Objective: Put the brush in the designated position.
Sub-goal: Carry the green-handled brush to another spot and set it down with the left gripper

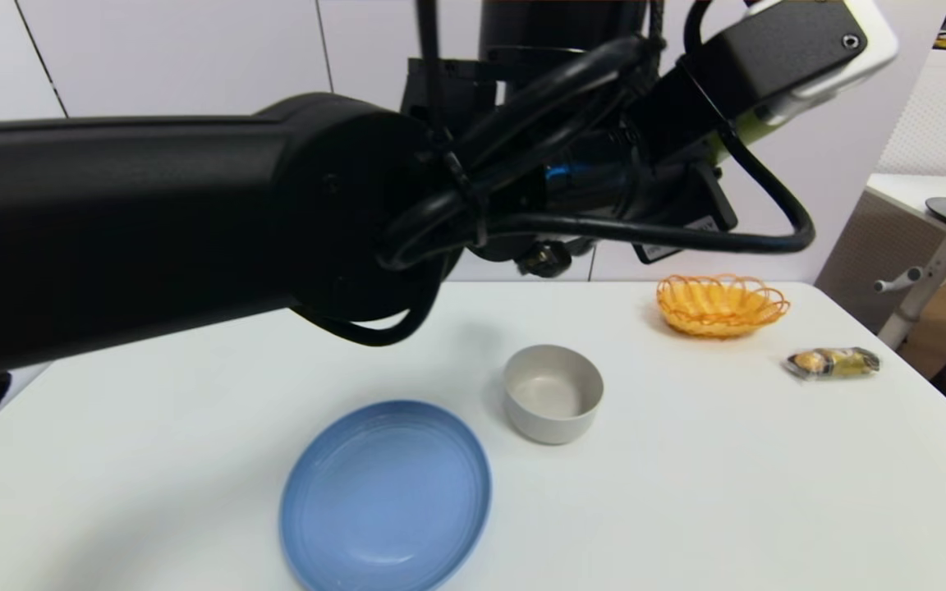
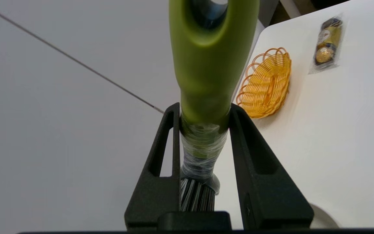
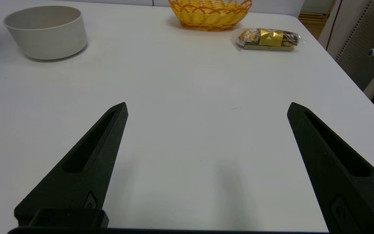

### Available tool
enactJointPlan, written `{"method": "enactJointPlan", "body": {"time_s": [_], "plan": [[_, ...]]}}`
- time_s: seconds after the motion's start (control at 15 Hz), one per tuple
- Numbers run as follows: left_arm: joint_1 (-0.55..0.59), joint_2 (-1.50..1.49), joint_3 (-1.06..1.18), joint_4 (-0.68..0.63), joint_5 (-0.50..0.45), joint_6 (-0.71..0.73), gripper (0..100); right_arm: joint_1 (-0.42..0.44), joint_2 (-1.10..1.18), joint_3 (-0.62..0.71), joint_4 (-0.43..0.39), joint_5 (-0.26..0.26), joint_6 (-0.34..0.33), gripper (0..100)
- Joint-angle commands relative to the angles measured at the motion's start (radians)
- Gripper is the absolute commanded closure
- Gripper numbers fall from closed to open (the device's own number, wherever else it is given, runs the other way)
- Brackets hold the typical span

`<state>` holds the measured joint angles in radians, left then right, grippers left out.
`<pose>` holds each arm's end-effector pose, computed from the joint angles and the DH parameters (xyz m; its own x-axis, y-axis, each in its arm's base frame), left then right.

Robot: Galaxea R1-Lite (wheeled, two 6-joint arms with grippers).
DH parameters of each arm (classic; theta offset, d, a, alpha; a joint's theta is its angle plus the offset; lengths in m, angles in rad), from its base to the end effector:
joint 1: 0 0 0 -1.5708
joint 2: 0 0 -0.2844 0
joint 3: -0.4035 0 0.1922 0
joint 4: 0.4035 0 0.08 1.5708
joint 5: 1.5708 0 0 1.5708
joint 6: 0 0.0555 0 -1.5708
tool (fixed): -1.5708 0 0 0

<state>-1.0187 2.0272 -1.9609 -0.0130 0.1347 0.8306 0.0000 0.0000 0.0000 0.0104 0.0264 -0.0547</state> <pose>0.2379 -0.3720 0.3117 0.6333 -0.7721 -0.0528 0.5422 0.3940 0.7421 0.0278 0.0015 0.0741 0.9996 0.0264 -0.0104 -0.0269 0.9982 -0.0544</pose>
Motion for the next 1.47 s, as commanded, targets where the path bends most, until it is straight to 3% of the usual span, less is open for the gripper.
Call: {"method": "enactJointPlan", "body": {"time_s": [0.07,0.67,0.87,1.27,1.47], "plan": [[-0.041,0.071,0.002,-0.01,0.0,-0.007,100,0.0,0.002,0.002,0.0,0.001,-0.001,0],[-0.075,0.114,0.0,-0.015,0.002,0.005,100,0.0,0.002,0.002,0.0,0.001,-0.001,0],[-0.092,0.136,0.007,-0.093,0.008,0.012,100,0.0,0.002,0.002,0.0,0.001,-0.001,0],[-0.106,0.163,0.007,-0.165,0.008,0.185,100,0.0,0.002,0.002,0.0,0.001,-0.001,0],[-0.127,0.182,0.013,-0.179,0.008,0.197,100,0.0,0.002,0.002,0.0,0.001,-0.001,0]]}}
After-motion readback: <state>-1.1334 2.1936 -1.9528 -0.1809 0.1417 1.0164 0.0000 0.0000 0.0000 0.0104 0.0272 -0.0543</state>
